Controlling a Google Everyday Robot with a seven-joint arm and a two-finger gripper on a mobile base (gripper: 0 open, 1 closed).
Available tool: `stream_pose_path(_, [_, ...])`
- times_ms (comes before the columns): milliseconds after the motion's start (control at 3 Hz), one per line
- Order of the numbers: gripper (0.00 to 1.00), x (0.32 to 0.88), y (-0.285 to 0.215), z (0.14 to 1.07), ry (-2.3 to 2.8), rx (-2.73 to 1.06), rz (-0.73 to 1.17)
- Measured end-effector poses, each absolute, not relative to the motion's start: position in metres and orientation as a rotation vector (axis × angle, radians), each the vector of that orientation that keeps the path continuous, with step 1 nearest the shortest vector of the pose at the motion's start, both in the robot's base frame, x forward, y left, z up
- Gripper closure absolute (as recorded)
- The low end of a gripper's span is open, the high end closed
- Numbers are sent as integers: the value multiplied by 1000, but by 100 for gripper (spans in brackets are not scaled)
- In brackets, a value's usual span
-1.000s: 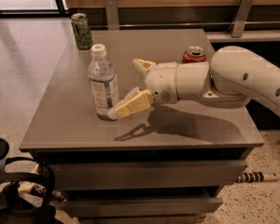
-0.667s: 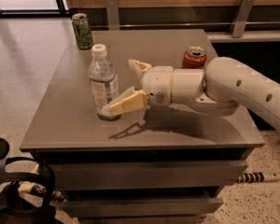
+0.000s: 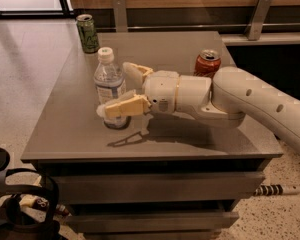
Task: Move blue plastic bottle near green can
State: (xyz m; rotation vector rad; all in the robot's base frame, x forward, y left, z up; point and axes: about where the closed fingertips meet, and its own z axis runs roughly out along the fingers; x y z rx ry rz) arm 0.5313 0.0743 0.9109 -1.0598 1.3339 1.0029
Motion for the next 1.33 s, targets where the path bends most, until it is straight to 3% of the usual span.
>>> stream_pose_path(333, [38, 530, 77, 912, 1328, -1062, 1007])
stream_pose_path(667, [69, 529, 80, 913, 1324, -1067, 1010])
stream_pose_path(1000, [92, 528, 82, 914, 1322, -1070, 1012])
stream_pose_path(1333, [100, 527, 83, 914, 1321, -1072, 1013])
